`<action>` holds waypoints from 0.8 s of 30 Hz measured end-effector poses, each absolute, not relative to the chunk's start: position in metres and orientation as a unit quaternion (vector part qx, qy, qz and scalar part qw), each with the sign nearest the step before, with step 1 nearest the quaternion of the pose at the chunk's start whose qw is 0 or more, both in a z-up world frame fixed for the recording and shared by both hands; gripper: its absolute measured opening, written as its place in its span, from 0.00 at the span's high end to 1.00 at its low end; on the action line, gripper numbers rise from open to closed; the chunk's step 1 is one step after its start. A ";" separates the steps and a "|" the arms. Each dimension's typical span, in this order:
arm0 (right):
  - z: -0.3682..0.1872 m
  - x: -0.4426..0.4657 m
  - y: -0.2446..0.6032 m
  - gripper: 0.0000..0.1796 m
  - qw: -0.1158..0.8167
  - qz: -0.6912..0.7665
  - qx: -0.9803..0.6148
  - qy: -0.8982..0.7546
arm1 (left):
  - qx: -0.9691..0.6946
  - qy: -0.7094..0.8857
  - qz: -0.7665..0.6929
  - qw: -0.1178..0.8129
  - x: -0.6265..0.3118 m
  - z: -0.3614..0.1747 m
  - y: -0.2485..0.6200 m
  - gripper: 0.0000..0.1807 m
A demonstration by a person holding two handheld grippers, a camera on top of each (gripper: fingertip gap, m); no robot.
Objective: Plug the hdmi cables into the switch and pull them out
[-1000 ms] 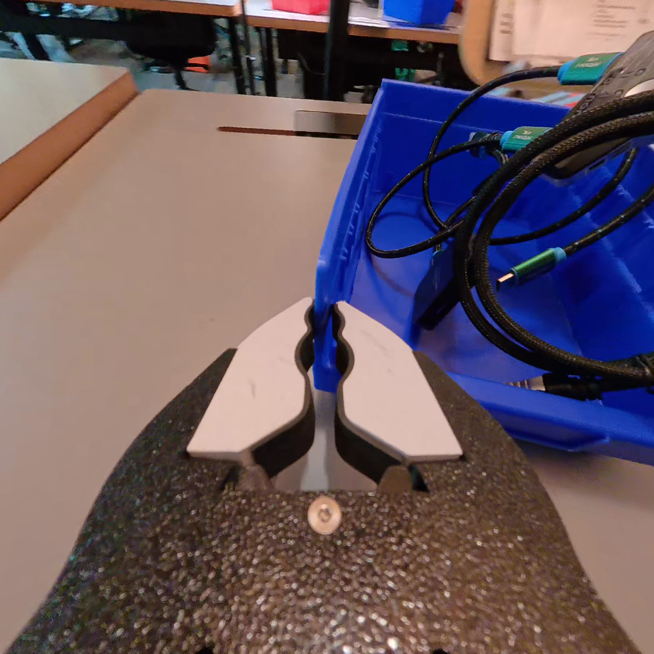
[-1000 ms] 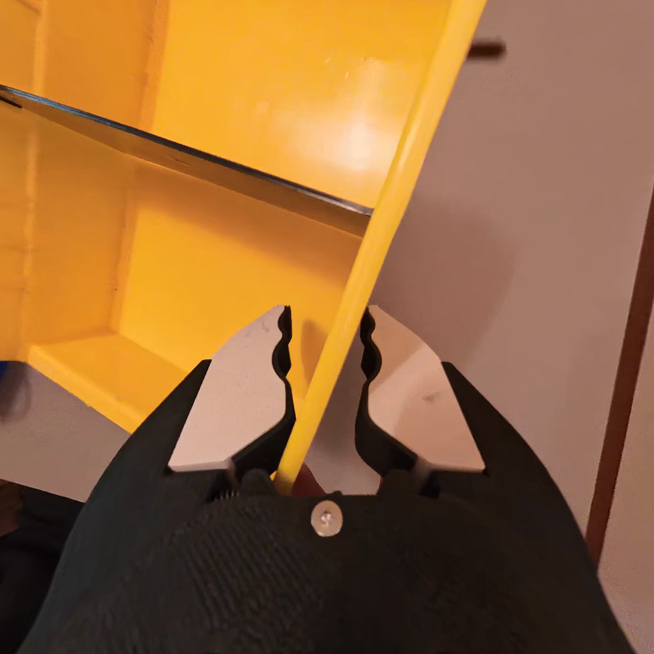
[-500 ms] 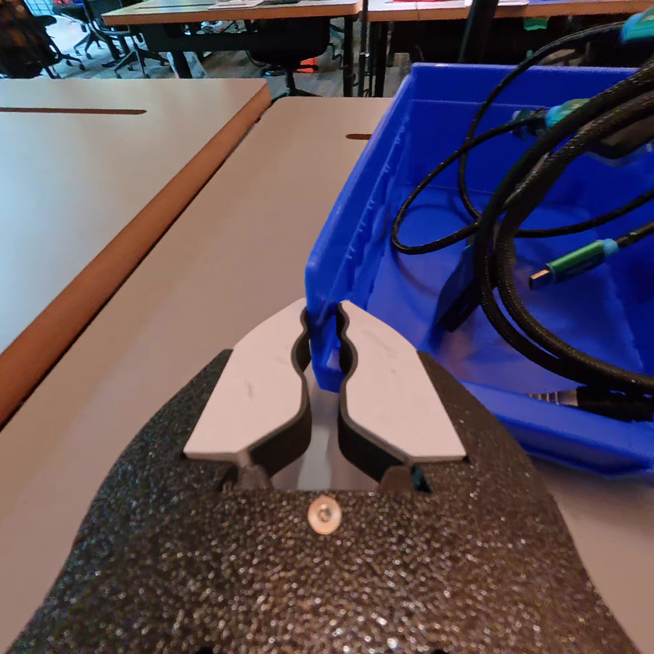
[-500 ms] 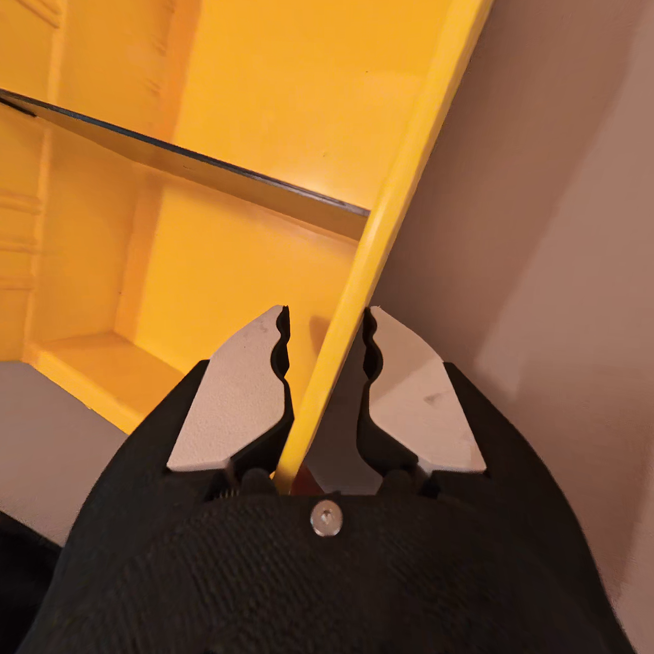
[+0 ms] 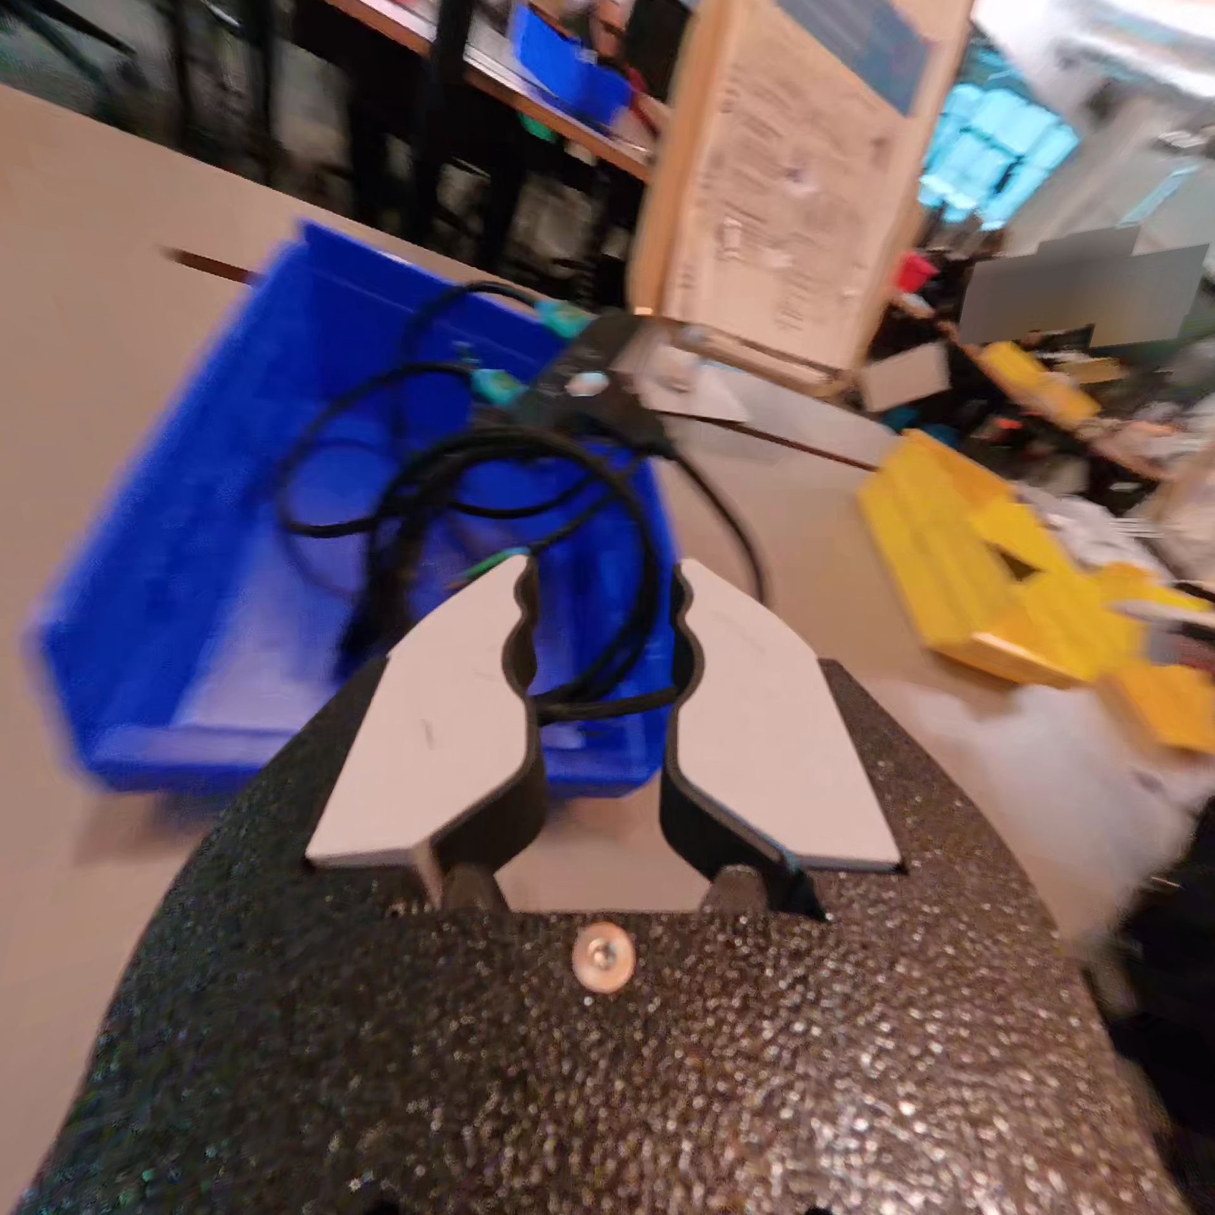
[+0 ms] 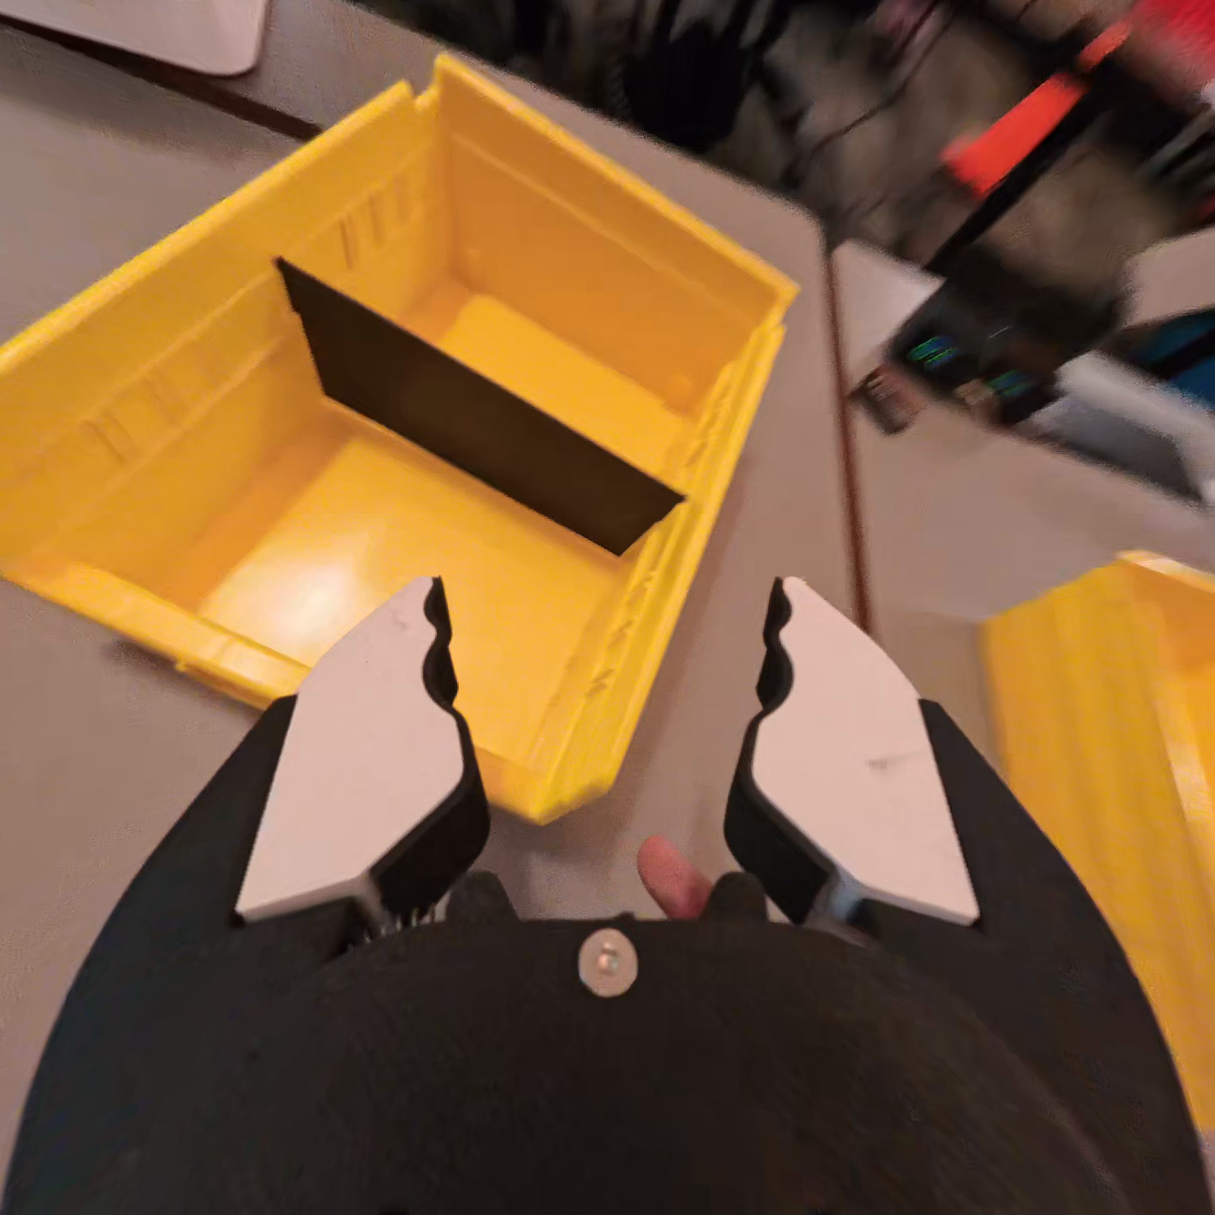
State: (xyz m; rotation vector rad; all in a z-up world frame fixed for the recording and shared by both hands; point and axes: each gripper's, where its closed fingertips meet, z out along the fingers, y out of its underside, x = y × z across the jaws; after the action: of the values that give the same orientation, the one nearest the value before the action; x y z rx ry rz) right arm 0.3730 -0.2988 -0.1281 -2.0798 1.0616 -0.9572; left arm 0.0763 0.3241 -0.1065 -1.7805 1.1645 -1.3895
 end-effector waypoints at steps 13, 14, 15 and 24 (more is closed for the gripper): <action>-0.107 0.265 -0.170 0.55 0.471 -0.255 -0.813 0.229 | -0.765 0.488 -0.390 0.157 0.171 -0.106 0.281 0.64; -0.109 0.261 -0.164 0.55 0.464 -0.254 -0.819 0.220 | -0.772 0.486 -0.385 0.141 0.177 -0.107 0.279 0.65; -0.110 0.256 -0.159 0.54 0.457 -0.256 -0.826 0.206 | -0.776 0.487 -0.381 0.121 0.181 -0.109 0.276 0.65; -0.103 0.238 -0.139 0.55 0.461 -0.267 -0.834 0.148 | -0.839 0.422 -0.338 0.063 0.198 -0.130 0.278 0.81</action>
State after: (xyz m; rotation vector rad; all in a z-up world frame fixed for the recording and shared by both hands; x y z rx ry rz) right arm 0.2380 -0.1392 -0.1033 -2.0511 0.3636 -0.6559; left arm 0.1980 0.2785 -0.1299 -2.5346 1.2737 -1.0210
